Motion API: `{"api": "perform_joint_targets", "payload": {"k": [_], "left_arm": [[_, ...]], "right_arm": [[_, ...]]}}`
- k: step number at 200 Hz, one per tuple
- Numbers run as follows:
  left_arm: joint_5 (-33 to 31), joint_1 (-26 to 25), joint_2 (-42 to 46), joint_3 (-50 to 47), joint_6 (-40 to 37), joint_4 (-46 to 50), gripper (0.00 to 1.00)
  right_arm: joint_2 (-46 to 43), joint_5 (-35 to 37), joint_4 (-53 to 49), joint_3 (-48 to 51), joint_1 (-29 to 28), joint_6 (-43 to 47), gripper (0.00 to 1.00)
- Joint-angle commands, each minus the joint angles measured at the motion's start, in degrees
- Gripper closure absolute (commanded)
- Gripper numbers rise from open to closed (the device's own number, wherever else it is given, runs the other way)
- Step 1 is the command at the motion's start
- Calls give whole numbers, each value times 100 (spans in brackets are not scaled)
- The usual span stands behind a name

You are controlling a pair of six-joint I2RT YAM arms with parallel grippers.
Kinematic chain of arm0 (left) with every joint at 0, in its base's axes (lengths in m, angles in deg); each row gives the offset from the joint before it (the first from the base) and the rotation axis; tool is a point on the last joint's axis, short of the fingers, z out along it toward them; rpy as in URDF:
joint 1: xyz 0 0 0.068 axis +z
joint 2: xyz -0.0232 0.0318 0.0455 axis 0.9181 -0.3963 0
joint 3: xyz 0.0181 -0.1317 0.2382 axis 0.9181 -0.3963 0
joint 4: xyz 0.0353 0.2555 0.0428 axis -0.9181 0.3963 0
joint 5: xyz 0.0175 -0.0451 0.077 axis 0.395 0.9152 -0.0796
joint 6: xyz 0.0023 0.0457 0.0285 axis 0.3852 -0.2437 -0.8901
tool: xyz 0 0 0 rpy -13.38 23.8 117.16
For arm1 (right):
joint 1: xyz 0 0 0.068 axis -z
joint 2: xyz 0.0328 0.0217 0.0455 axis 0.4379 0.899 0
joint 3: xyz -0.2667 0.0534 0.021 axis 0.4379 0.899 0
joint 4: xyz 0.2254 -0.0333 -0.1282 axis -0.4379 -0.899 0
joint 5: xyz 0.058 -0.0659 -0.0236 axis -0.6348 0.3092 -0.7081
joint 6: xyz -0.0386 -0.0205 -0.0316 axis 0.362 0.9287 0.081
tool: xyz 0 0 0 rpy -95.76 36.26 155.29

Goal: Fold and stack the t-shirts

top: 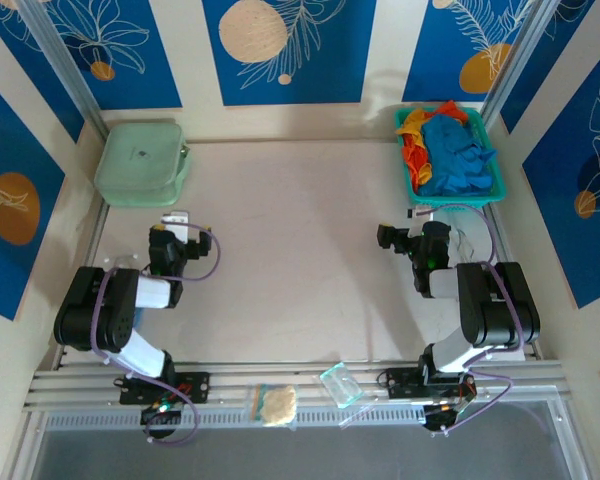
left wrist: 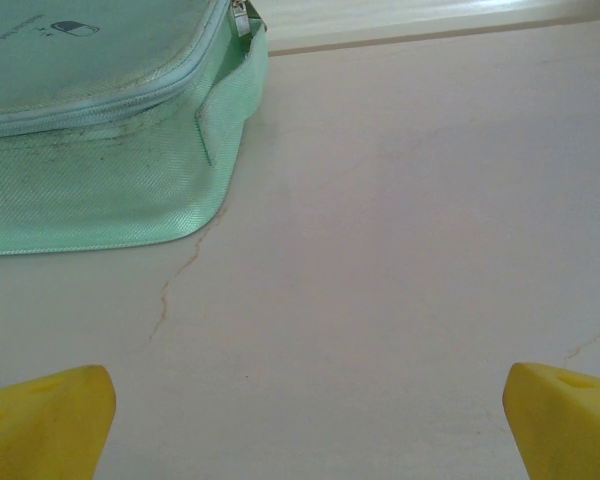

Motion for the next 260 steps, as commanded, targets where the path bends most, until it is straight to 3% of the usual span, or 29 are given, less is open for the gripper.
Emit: {"api": "perform_joint_targets", "payload": {"k": [1, 94, 105, 124, 156, 192, 216, 260], "left_arm": [[98, -27, -24, 47, -13, -46, 1], [73, -27, 16, 15, -29, -96, 1], [40, -27, 335, 9, -10, 125, 1], [-362, -104, 1334, 314, 38, 1466, 1], [-1058, -115, 2322, 1438, 1278, 3925, 1], [-180, -128, 2090, 2735, 1815, 5935, 1], [502, -189, 2110, 2984, 1987, 6342, 0], [757, -397, 2257, 3427, 2055, 7320, 0]], "right_arm": [[-104, -76, 90, -95, -19, -17, 1], [-223, -109, 61, -89, 45, -119, 1], [-673, 119, -875, -362, 38, -182, 0], [-1436, 566, -2996, -1270, 53, -297, 3], [-1700, 942, -5295, -2926, 166, -623, 5], [-707, 712, -6728, -4752, 695, -867, 10], [312, 362, -7494, -5936, 1002, -930, 16], [2175, 158, -8556, -7900, 1341, -934, 25]]}}
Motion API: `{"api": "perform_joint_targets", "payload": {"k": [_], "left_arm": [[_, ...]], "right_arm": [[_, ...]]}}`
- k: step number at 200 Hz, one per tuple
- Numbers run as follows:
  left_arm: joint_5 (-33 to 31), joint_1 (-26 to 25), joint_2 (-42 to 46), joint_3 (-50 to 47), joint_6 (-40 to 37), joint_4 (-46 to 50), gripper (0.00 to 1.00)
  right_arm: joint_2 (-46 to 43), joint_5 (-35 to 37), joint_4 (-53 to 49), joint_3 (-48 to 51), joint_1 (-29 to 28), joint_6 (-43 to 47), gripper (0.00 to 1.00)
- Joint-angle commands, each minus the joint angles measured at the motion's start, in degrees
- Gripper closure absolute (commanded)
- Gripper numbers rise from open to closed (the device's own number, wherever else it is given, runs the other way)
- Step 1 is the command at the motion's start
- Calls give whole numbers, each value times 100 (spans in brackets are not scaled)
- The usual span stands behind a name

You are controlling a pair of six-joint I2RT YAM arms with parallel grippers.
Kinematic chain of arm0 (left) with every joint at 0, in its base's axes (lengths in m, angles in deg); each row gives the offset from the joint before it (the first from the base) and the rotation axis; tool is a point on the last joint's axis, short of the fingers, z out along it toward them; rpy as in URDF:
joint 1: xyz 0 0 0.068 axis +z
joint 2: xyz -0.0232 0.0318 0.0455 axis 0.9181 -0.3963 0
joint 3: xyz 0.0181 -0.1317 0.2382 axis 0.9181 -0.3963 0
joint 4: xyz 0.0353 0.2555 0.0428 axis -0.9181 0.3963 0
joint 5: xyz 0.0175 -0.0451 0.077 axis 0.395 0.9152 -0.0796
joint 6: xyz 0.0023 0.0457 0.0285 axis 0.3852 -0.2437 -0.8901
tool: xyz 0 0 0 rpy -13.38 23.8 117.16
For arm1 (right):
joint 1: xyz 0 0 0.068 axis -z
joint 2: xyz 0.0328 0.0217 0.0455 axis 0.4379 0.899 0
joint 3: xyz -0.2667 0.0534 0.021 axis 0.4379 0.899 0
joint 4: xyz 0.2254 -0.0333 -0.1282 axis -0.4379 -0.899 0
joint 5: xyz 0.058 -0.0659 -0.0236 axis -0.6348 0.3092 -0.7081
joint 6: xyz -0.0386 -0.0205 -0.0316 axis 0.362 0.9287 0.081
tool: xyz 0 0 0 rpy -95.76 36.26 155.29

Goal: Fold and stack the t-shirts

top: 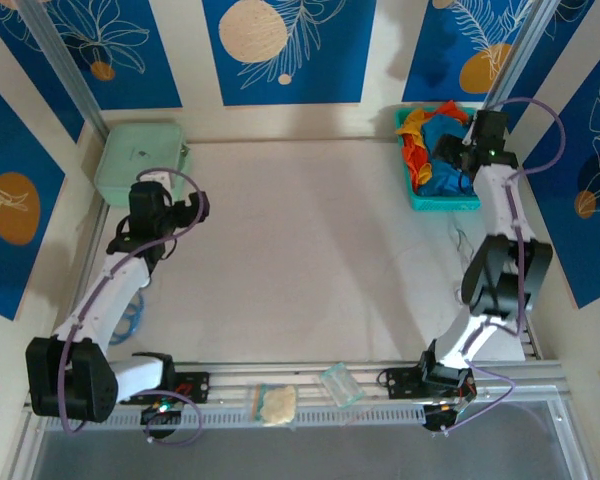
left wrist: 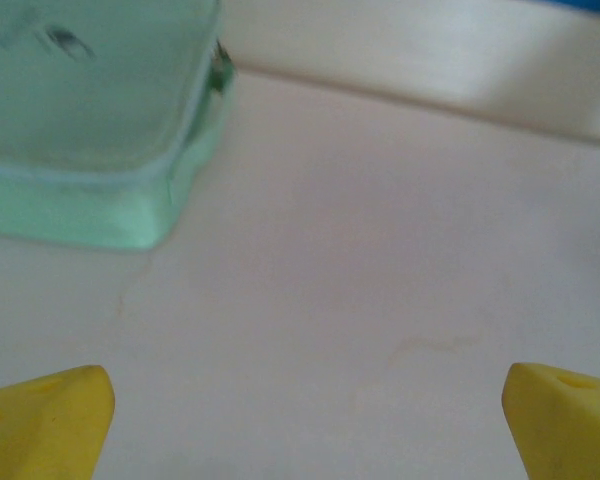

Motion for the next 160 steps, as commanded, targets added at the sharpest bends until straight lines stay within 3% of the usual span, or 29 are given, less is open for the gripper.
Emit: {"api": "perform_joint_targets", "payload": {"k": [1, 34, 66, 78, 107, 119, 160], "left_arm": [[353, -145, 91, 457, 156, 996, 0], [652, -273, 222, 541, 154, 1443, 0], [680, -368, 538, 408, 166, 1615, 0], [623, -387, 651, 389, 160, 1696, 0], [547, -400, 834, 483, 173, 1890, 0], [575, -400, 864, 560, 196, 1944, 0], [1061, -443, 829, 818, 509, 1835, 2]], "right_arm": [[759, -284, -1129, -866, 148, -80, 25], [1971, -272, -1846, -2216, 260, 25, 35], [2519, -200, -2069, -2707, 260, 25, 43], [2577, -253, -2059, -2720, 260, -8, 53], [2470, -364, -2053, -2690, 252, -76, 92], [2305, -377, -2040, -2654, 230, -81, 100], [1325, -134, -1858, -2262, -12, -69, 100]]}}
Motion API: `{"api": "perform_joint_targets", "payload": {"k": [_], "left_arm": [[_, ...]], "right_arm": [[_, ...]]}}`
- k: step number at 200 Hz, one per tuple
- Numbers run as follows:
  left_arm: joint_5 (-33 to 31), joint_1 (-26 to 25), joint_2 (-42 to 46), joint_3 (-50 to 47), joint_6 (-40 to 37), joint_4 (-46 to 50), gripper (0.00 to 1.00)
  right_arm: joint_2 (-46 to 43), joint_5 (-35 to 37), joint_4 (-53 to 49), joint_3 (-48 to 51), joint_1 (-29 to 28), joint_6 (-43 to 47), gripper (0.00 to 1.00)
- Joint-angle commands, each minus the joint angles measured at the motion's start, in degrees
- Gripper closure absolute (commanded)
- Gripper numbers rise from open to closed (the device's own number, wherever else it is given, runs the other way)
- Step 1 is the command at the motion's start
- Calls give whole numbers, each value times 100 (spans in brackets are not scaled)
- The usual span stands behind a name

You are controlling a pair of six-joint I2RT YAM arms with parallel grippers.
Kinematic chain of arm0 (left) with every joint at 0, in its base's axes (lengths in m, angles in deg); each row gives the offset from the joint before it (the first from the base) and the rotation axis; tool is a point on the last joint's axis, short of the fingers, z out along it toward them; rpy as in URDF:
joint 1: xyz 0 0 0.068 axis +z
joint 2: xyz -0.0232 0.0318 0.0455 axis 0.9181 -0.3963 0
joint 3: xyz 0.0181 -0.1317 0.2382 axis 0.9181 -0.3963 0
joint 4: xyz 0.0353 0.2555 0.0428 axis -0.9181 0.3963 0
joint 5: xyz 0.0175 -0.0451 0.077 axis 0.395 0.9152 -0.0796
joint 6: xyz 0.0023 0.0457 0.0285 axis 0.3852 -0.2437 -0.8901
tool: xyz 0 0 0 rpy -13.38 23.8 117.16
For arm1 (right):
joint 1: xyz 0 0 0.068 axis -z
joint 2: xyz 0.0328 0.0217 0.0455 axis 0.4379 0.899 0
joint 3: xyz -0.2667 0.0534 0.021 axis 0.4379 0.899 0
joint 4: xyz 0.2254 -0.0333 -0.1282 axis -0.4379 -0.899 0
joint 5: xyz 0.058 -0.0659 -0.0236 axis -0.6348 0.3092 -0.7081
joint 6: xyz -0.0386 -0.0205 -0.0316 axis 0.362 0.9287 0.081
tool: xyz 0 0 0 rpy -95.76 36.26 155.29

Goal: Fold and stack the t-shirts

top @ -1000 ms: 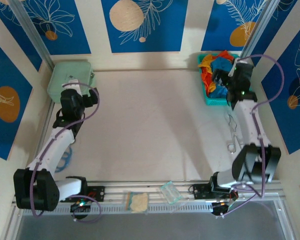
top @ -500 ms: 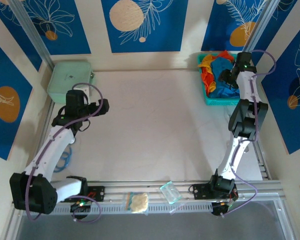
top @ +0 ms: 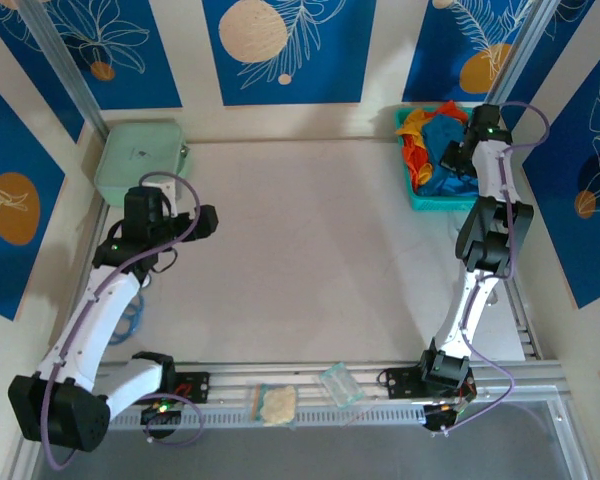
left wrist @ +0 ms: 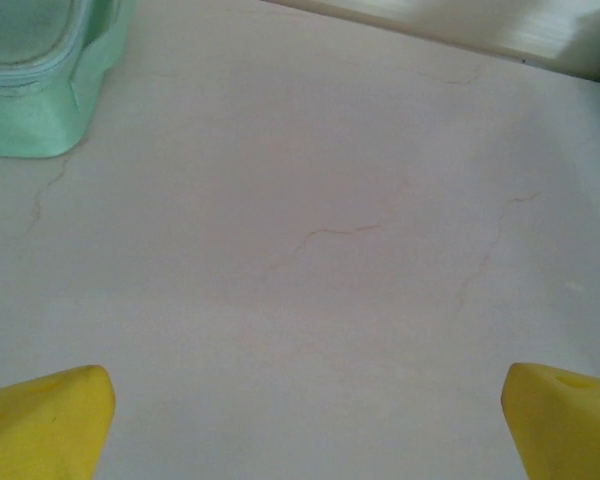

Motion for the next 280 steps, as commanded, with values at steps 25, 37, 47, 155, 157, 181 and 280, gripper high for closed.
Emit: {"api": "perform_joint_targets", "payload": {"k": [25, 37, 47, 155, 157, 181, 280], "left_arm": [[430, -178, 36, 462, 286, 37, 3], [457, -203, 68, 496, 286, 66, 3], [494, -224, 90, 517, 282, 99, 4], [517, -287, 211, 989, 102, 761, 6], [510, -291, 213, 999, 95, 774, 6], [426, -294, 248, 1126, 32, 923, 6], [610, -333, 213, 1425, -30, 1264, 2]], "right_arm": [[-1880, 308, 417, 863, -493, 63, 100], [-2346, 242, 729, 1237, -582, 85, 100], [-2701, 200, 913, 1497, -632, 41, 100], [-4207, 917, 413, 184, -2201, 940, 100], [-4203, 918, 374, 139, -2246, 948, 100], [-4039, 1036, 144, -189, -2702, 1036, 100], [-3450, -820, -505, 51, -4114, 383, 100]]}}
